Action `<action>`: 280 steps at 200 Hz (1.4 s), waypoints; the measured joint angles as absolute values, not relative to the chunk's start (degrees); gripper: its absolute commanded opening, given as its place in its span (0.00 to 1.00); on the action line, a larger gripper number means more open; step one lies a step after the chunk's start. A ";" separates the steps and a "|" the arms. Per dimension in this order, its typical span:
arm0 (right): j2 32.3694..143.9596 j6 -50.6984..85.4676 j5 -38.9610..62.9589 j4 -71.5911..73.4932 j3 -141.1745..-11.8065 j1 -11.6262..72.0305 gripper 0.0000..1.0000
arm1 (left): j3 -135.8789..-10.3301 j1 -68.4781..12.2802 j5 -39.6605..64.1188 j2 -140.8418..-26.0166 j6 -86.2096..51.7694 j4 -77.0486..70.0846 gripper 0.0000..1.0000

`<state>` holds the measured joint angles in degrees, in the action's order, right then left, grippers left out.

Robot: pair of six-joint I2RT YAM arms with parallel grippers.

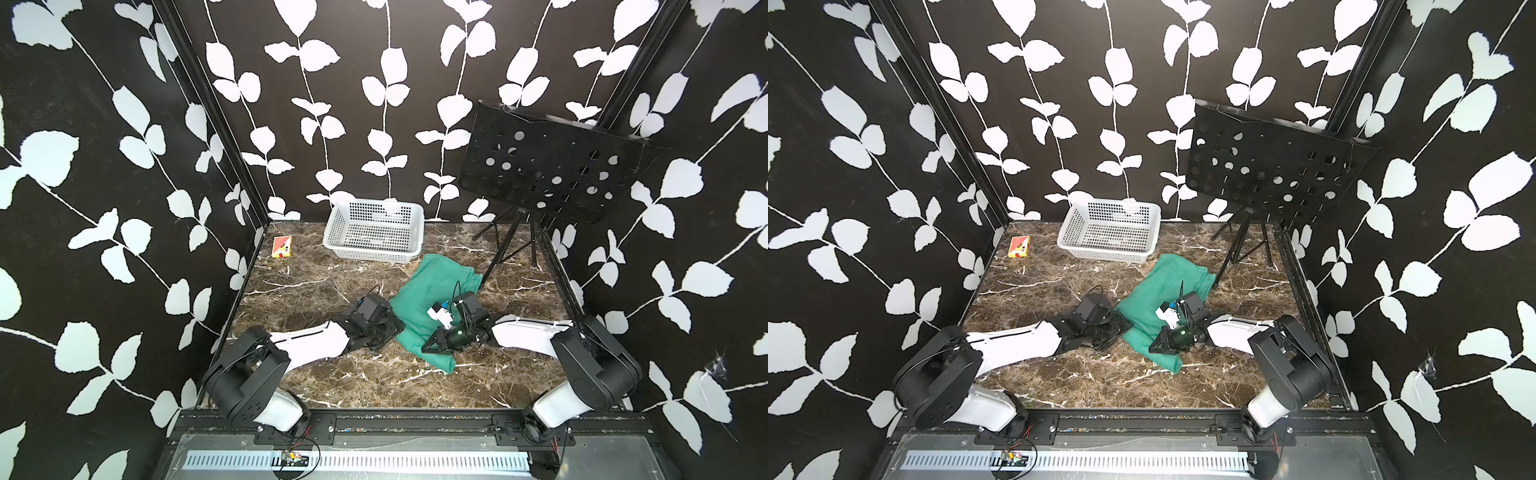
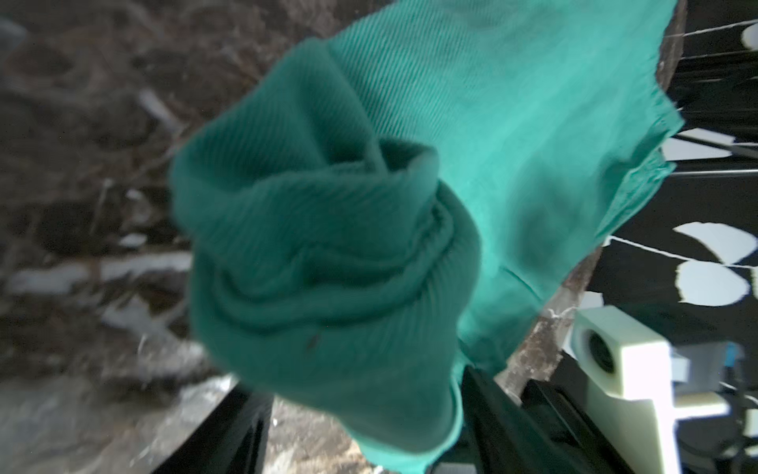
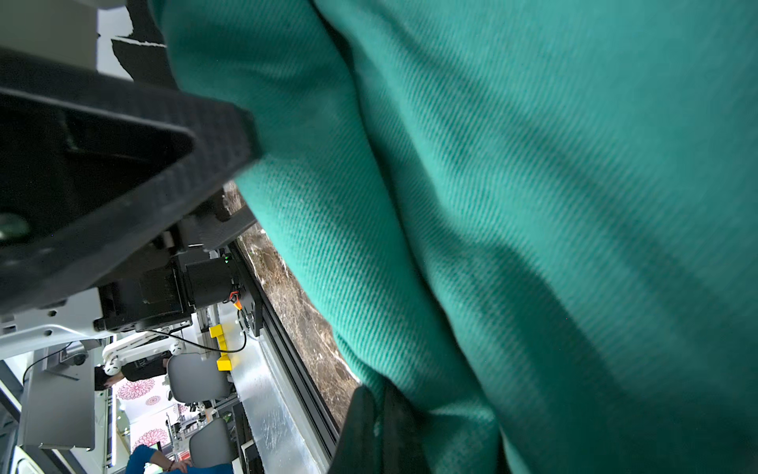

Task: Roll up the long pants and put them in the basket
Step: Roll the long pant at the center of the board.

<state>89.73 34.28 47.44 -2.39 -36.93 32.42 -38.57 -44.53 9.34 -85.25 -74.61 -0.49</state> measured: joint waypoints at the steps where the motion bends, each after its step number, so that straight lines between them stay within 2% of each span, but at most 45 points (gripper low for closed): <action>1: 89.73 34.30 47.44 -2.44 -36.93 32.38 0.14 | -38.61 -44.53 9.34 -85.38 -74.61 -0.56 0.53; 17: 89.36 33.67 47.13 -3.53 -36.93 31.75 0.33 | -39.72 -44.47 9.28 -87.94 -75.61 -1.21 0.39; 29: 88.07 33.43 46.41 -4.54 -36.84 31.53 0.42 | -40.40 -44.47 9.37 -89.38 -76.64 -1.45 0.32; 51: 82.06 31.07 41.54 -6.61 -36.40 32.47 0.53 | -41.74 -44.47 9.56 -90.43 -77.41 -0.47 0.25; 65: 76.64 28.51 35.79 -8.51 -36.29 34.83 0.55 | -42.28 -44.47 9.58 -90.43 -78.48 0.97 0.20; 73: 73.84 26.68 31.64 -8.86 -36.29 37.43 0.62 | -42.28 -44.47 9.61 -90.41 -79.40 1.63 0.19; 110: 68.18 14.24 7.99 -8.82 -36.29 55.92 0.67 | -42.28 -44.47 9.28 -89.12 -82.59 5.43 0.19; 131: 71.46 6.63 -4.08 -8.58 -36.29 63.92 0.68 | -42.28 -44.47 8.91 -88.03 -83.37 7.97 0.19; 154: 78.46 0.73 -15.16 -8.23 -36.38 68.97 0.68 | -42.28 -44.47 8.78 -87.88 -84.03 8.91 0.19; 179: 85.32 -2.33 -24.34 -7.38 -36.58 70.78 0.62 | -42.30 -44.47 8.78 -87.72 -84.58 9.08 0.18; 187: 86.52 -2.70 -26.44 -6.85 -37.30 70.89 0.56 | -42.30 -44.47 8.71 -87.48 -84.71 9.45 0.18; 214: 90.94 -3.20 -29.54 -6.68 -39.72 70.98 0.25 | -42.30 -44.47 8.03 -85.82 -85.34 11.51 0.18; 233: 92.14 -2.61 -29.85 -6.63 -40.66 71.20 0.12 | -42.28 -44.47 7.62 -84.44 -85.71 12.75 0.21; 256: 90.04 -0.99 -27.79 -7.49 -40.69 70.63 0.00 | -42.24 -44.47 6.96 -82.41 -86.32 14.59 0.34; 280: 85.95 2.59 -21.78 -8.69 -40.53 67.79 0.00 | -42.17 -44.47 5.91 -79.46 -86.83 17.02 0.54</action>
